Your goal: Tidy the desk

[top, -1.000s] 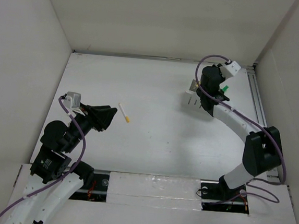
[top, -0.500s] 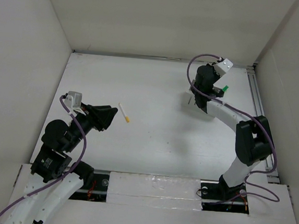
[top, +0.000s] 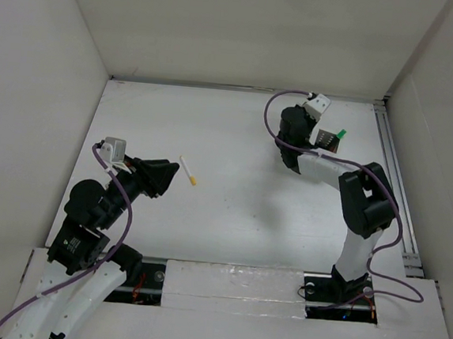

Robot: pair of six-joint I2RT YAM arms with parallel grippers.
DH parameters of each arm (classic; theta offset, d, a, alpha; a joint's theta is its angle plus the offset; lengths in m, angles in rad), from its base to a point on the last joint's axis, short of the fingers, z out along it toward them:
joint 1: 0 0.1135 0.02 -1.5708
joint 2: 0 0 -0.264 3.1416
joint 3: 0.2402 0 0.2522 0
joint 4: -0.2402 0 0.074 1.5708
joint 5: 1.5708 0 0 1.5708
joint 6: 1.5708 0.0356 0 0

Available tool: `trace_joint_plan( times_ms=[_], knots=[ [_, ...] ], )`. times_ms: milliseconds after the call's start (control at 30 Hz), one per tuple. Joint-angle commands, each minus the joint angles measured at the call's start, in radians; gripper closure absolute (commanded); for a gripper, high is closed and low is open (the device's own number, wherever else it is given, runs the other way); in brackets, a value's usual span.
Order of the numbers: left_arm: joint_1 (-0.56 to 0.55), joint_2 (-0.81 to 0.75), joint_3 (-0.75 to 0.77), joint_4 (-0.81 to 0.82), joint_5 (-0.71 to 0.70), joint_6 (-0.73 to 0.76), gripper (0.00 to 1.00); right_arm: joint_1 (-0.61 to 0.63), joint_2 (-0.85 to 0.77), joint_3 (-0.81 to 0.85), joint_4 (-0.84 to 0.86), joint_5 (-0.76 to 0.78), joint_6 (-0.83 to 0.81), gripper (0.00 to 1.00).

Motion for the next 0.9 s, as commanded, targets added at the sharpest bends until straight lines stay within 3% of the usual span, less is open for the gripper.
trace_joint_plan(
  times_ms=[0, 133, 300, 333, 433, 467, 500, 600, 633, 733, 800, 867],
  knots=[
    [0.005, 0.014, 0.001, 0.057, 0.017, 0.004, 0.63, 0.013, -0.046, -0.002, 0.046, 0.044, 0.023, 0.93],
    [0.005, 0.018, 0.001, 0.06, 0.019, 0.004, 0.63, 0.049, -0.12, -0.06, 0.05, 0.021, 0.068, 0.72],
    [0.005, 0.021, -0.001, 0.06, 0.021, 0.004, 0.64, 0.07, -0.209, -0.079, -0.012, -0.03, 0.146, 0.57],
    [0.005, 0.024, 0.001, 0.062, 0.021, 0.004, 0.64, 0.079, -0.221, -0.076, -0.049, -0.04, 0.161, 0.5],
    [0.005, 0.025, 0.001, 0.062, 0.024, 0.004, 0.64, 0.09, -0.279, -0.077, -0.116, -0.138, 0.21, 0.37],
    [0.005, 0.027, 0.001, 0.062, 0.024, 0.004, 0.64, 0.101, -0.295, -0.074, -0.138, -0.177, 0.222, 0.37],
    [0.005, 0.027, 0.001, 0.064, 0.024, 0.004, 0.64, 0.101, -0.322, -0.068, -0.159, -0.28, 0.244, 0.37],
    [0.005, 0.027, 0.002, 0.06, 0.018, 0.002, 0.64, 0.147, -0.344, -0.045, -0.242, -0.515, 0.288, 0.56],
    [0.005, 0.022, 0.004, 0.053, 0.008, 0.0, 0.64, 0.159, -0.339, -0.038, -0.267, -0.566, 0.302, 0.73],
    [0.005, 0.005, 0.021, 0.013, -0.085, -0.019, 0.65, 0.204, -0.26, 0.021, -0.311, -0.787, 0.354, 0.97],
    [0.005, -0.018, 0.034, -0.007, -0.183, -0.045, 0.65, 0.257, -0.192, 0.068, -0.327, -0.862, 0.37, 0.99],
    [0.005, -0.038, 0.042, -0.033, -0.232, -0.059, 0.65, 0.3, -0.066, 0.171, -0.376, -0.869, 0.361, 0.9]
  ],
)
